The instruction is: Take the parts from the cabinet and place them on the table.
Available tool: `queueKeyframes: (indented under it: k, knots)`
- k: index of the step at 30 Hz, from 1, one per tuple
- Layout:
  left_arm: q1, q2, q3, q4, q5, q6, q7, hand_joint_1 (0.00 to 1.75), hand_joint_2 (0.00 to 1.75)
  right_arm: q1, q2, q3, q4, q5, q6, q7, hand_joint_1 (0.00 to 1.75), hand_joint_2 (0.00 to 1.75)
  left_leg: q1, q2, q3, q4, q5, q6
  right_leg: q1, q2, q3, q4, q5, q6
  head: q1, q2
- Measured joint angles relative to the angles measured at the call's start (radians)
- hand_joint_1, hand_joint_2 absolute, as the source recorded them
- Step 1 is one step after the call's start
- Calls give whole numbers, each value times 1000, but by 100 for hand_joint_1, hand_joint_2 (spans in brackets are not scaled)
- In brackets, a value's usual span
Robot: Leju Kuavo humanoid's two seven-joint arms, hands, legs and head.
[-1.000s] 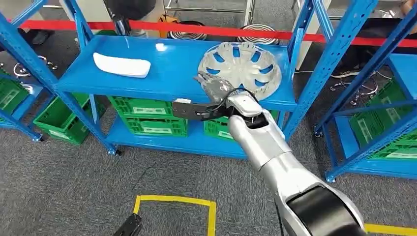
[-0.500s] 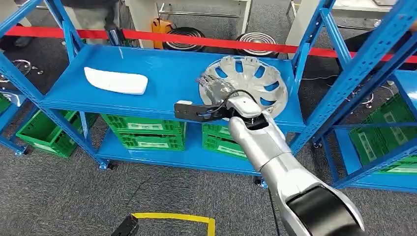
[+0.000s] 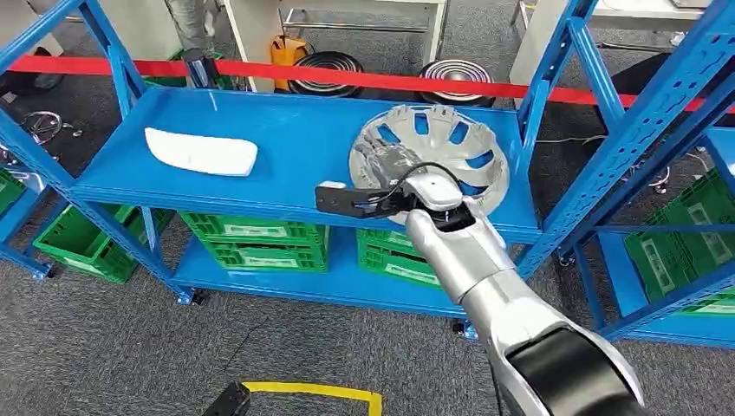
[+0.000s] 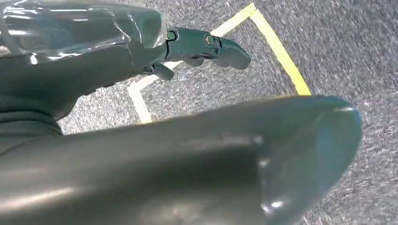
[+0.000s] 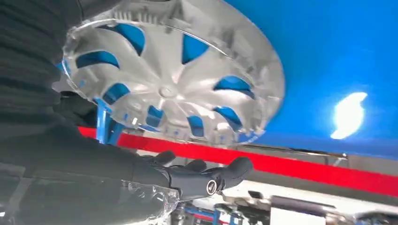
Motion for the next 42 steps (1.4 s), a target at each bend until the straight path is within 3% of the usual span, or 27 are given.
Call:
queueKeyframes:
  k: [3,5,12,28,29,34,35,42]
  knots:
    - [0,0,-4,0,-1,1,2,0,0,-4,-1,-11,27,24,0,7,0,175,1,1,0,0,0,-1,2,0,0,0,0,-1,0,0]
    - [0,0,-5,0,-1,1,3,0,0,-8,-1,-12,44,45,9,28,0,175,2,1,0,0,1,-2,2,0,0,0,0,-8,0,0]
    - [1,-2,-5,0,10,-3,10,0,0,-33,-3,-25,142,92,79,106,0,175,2,2,0,-1,2,-4,3,0,0,0,1,-11,0,0]
    - [31,-2,0,8,46,-23,-17,0,0,-23,-18,-84,298,57,113,63,0,175,1,1,1,-1,2,-4,1,0,1,0,1,-11,0,0]
    - [35,-2,3,8,52,-23,-20,0,0,-23,-19,-84,300,58,116,62,21,175,1,1,2,-1,2,-4,1,0,1,0,1,-11,0,0]
    - [56,-5,8,10,64,-19,-26,0,0,-22,-18,-84,309,68,120,58,21,175,1,1,4,-1,1,-5,2,0,3,0,1,-11,0,0]
    - [60,-6,12,10,64,-18,-26,0,0,-22,-18,-84,310,68,120,58,175,175,1,1,4,-1,1,-5,2,0,3,0,1,-11,0,0]
    - [73,-12,39,10,76,8,2,0,0,-17,-18,-83,312,87,106,50,175,175,1,2,9,-1,0,-7,1,0,8,0,0,-12,0,0]
